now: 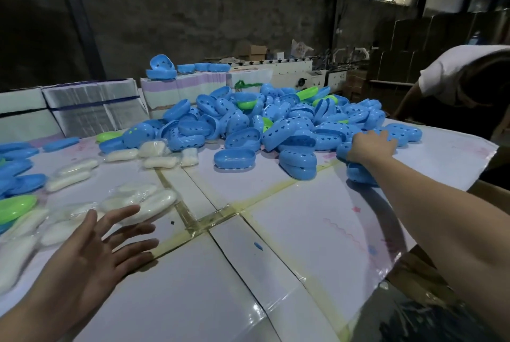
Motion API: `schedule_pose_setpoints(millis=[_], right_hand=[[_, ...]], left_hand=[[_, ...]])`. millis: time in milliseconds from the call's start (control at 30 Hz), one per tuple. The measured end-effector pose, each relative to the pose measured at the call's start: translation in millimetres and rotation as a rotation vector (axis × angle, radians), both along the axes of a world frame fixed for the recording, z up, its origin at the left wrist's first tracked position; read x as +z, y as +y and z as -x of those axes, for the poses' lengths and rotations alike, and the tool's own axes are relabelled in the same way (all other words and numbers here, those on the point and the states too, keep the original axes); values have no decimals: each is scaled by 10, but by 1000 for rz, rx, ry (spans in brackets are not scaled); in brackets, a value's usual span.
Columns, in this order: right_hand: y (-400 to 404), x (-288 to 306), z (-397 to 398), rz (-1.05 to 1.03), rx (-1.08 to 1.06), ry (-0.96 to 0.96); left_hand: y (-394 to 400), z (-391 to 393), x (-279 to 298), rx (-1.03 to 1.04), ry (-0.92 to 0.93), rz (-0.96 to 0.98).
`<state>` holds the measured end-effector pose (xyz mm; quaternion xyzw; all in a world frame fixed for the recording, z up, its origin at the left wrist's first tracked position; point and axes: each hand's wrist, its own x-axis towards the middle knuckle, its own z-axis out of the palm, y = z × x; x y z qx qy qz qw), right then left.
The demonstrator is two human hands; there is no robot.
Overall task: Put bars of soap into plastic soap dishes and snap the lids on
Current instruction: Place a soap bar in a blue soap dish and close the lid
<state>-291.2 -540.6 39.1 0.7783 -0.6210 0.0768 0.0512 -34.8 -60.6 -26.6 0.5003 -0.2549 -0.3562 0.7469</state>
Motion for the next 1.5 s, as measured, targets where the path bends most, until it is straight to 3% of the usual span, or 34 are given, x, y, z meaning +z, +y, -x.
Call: schedule_pose_setpoints(millis=[367, 567, 700, 833, 933, 1000, 1100, 1200, 1300, 1433, 1500], right_hand=[[124, -127, -197, 265, 230, -364], [709, 126, -687, 307, 549, -523], [1438, 283, -1116, 107, 725, -814], [2214, 310, -1516, -245, 916, -991], [2721, 263, -1777, -502, 1086, -1010], [2991, 169, -1924, -555, 1147, -1002], [3243, -92, -2056, -468, 1155, -994], [3337, -328, -2077, -340, 1302, -801], [3384, -371, -2039, -385, 1367, -776], [3407, -341, -1991, -472, 1388, -800], [3429, -339, -1970, -490, 1399, -783]], left_hand=[[11, 17, 34, 34, 54, 0], [3, 117, 105, 28, 52, -3], [16, 189, 162, 52, 119, 15], [20, 239, 223, 81, 148, 13], [29, 268, 293, 112, 156, 5], [37, 278, 348, 127, 129, -22], [66, 266, 405, 227, 21, -98], [135, 166, 460, 379, -248, -212], [299, -3, 480, 526, -608, -430], [575, -284, 491, 788, -876, -654], [730, -471, 470, 834, -973, -875]])
